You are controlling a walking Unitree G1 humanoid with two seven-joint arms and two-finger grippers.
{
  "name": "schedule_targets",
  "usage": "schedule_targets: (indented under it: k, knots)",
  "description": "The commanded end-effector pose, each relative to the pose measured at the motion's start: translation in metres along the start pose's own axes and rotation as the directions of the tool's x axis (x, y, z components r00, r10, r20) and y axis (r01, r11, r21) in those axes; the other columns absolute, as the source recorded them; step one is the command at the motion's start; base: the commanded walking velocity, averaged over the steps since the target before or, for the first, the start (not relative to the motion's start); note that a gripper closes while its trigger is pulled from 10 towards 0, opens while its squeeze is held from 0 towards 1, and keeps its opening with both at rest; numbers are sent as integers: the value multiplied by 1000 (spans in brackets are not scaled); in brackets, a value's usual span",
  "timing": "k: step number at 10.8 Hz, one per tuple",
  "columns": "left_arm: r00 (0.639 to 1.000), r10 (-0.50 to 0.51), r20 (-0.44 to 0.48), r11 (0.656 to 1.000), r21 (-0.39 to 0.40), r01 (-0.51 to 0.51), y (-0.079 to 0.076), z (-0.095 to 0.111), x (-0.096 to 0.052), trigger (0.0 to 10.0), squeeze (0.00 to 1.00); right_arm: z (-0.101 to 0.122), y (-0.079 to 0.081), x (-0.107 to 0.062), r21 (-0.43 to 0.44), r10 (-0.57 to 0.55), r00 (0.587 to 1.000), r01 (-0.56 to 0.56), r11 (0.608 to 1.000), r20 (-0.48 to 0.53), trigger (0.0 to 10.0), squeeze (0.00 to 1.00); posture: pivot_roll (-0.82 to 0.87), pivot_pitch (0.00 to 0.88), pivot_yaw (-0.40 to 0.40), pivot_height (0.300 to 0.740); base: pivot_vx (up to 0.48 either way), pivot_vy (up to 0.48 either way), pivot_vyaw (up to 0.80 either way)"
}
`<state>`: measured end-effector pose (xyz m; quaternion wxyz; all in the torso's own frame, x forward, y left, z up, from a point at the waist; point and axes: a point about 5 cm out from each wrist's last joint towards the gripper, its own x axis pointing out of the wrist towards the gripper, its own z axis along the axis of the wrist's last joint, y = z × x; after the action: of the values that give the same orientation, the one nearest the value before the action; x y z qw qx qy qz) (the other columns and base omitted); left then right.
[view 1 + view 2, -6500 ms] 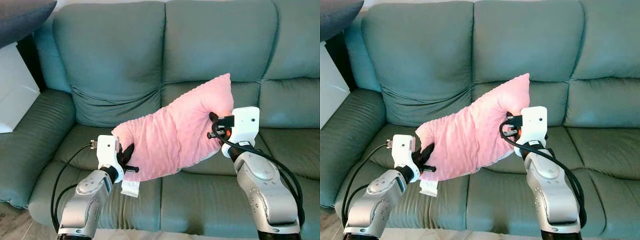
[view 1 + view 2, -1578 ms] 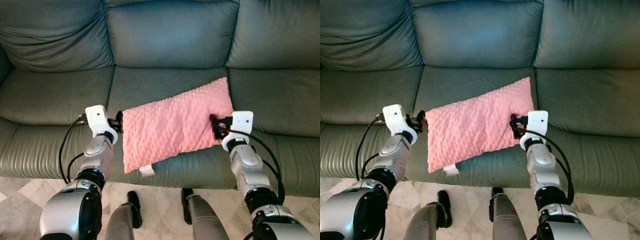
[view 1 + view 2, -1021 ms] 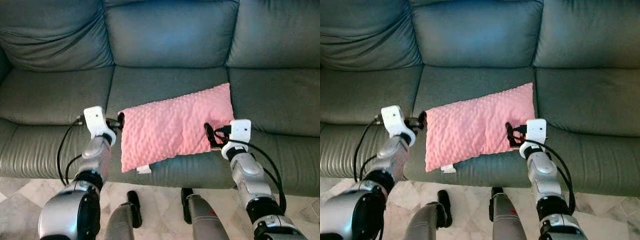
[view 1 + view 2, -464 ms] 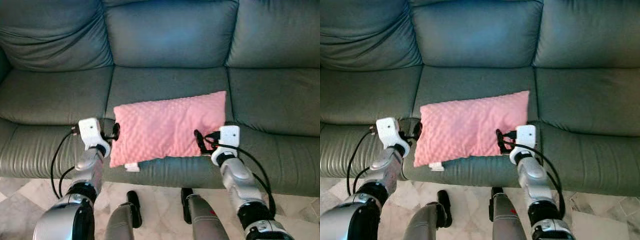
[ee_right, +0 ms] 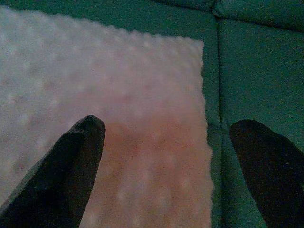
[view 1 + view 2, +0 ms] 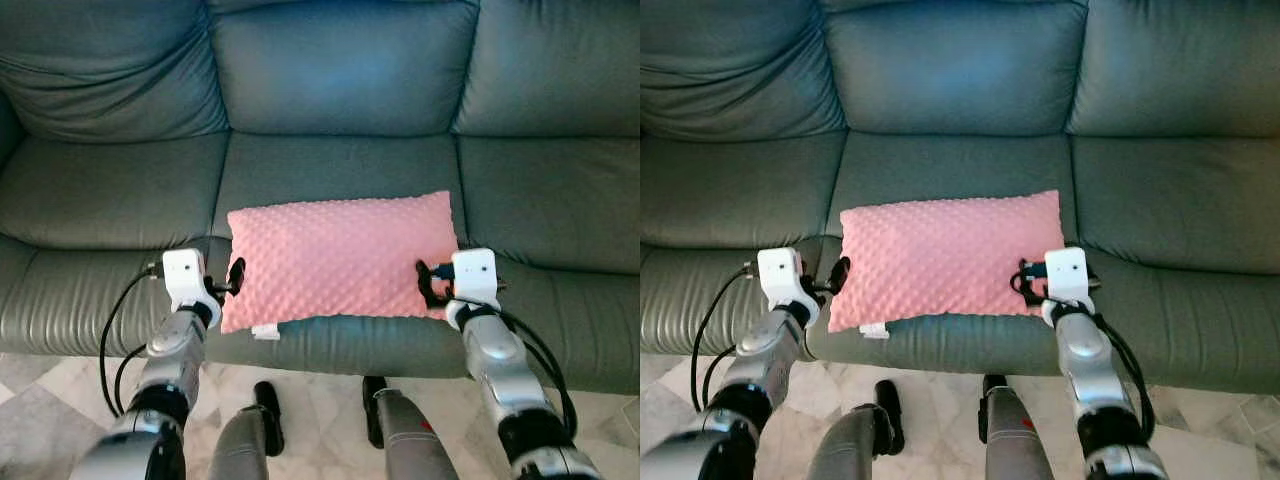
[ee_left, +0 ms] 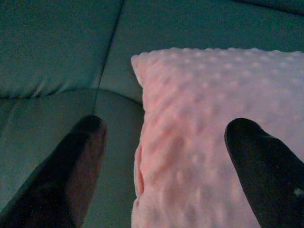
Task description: Move the pillow to the sofa
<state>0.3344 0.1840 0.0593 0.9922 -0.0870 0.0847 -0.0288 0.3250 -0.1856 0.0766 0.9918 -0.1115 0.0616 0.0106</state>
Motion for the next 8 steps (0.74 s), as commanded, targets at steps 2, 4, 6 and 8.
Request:
schedule_targets:
  k: [2, 4, 6, 8]
  knots:
    - [999, -30, -16, 1000, 6, 30, 0, -9, -8, 10000, 0, -6, 12, -16, -38, 39, 999, -40, 998, -20, 10000, 0, -207, 334, 87, 740, 0, 0, 0]
    - [998, -63, -3, 998, -6, 63, -5, -9, -14, 10000, 0, 10, 24, -24, -52, 87, 996, -85, 995, 33, 10000, 0, -215, 254, 76, 740, 0, 0, 0]
    - [997, -82, 8, 997, 3, 82, -11, -11, -32, 10000, 0, 30, 40, -32, -6, 154, 984, -154, 988, 89, 10000, 0, -209, 152, 66, 740, 0, 0, 0]
    - [999, -40, 30, 999, 6, 40, -11, -8, -43, 10000, 0, 27, 43, -36, 22, 160, 985, -161, 987, 61, 10000, 0, -198, 84, 57, 740, 0, 0, 0]
